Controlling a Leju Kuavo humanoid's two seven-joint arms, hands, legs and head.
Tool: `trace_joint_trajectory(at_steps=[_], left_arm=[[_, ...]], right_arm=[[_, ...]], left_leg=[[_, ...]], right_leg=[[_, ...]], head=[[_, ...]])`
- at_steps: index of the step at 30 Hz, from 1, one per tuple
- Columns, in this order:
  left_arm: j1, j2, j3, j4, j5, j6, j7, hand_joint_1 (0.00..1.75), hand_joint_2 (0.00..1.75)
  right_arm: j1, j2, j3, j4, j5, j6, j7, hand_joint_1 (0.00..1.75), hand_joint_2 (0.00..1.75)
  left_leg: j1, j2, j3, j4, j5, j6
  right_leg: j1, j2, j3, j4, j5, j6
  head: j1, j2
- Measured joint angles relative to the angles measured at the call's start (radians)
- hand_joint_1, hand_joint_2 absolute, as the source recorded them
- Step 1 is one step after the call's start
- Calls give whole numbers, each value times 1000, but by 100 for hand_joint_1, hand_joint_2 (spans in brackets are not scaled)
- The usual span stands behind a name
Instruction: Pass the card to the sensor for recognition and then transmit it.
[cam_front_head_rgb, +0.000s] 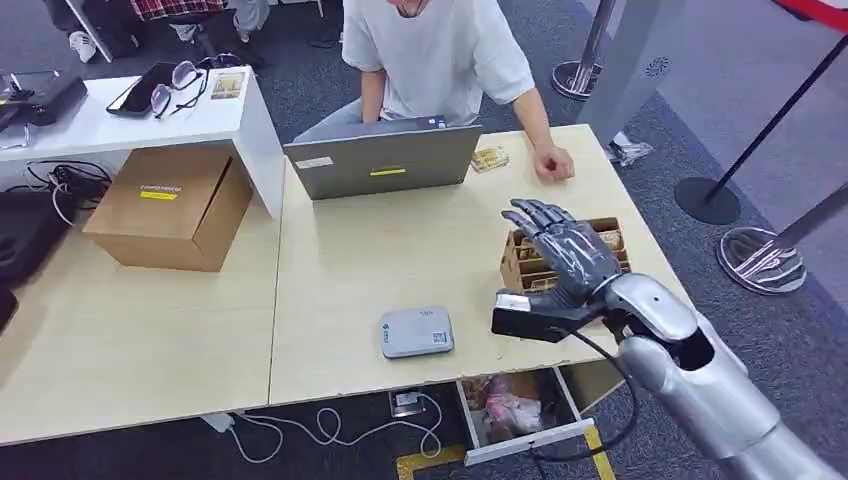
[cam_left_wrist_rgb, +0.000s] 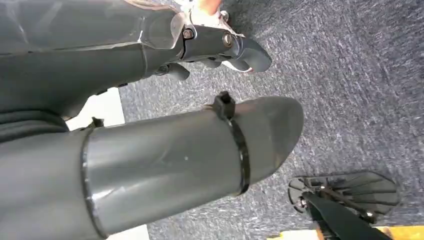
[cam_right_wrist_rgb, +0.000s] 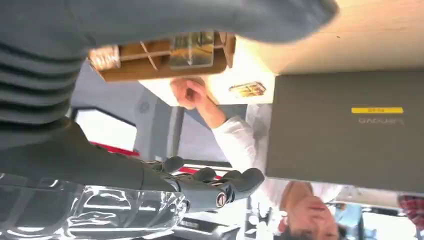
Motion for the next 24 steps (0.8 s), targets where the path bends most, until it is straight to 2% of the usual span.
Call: trace_joint_trajectory(at_steps=[5,11,18,22,24], left_arm=[[2,-2,18,3,7,4,-10,0,0],[3,-3,28,5,11,6,-17,0,0],[7,-2,39,6,15,6,-24,0,0],[9,-3,45,8,16,9,-31,0,0],[10,-3,45,10,16,16,-33,0,0]], right_arm=[[-134,-30,108,89,-44,22,-12,0,175],[-244,-44,201,182,-66,21,-14,0,175],[-326,-61,288,248,-120,26,0,0,175],[-349,-89,330,256,-164,24,23,0,175],[-354,-119,349,255,-188,19,38,0,175]], left_leg=[[0,-1,0,0,0,0],[0,-1,0,0,0,0],[0,-1,0,0,0,0],[-1,-1,0,0,0,0],[-1,-3,0,0,0,0]], right_leg=[[0,-1,0,0,0,0],[0,-1,0,0,0,0],[0,-1,0,0,0,0],[0,-1,0,0,0,0],[0,-3,0,-1,-1,1]], head=[[0,0],[0,0],[0,0],[0,0],[0,0]])
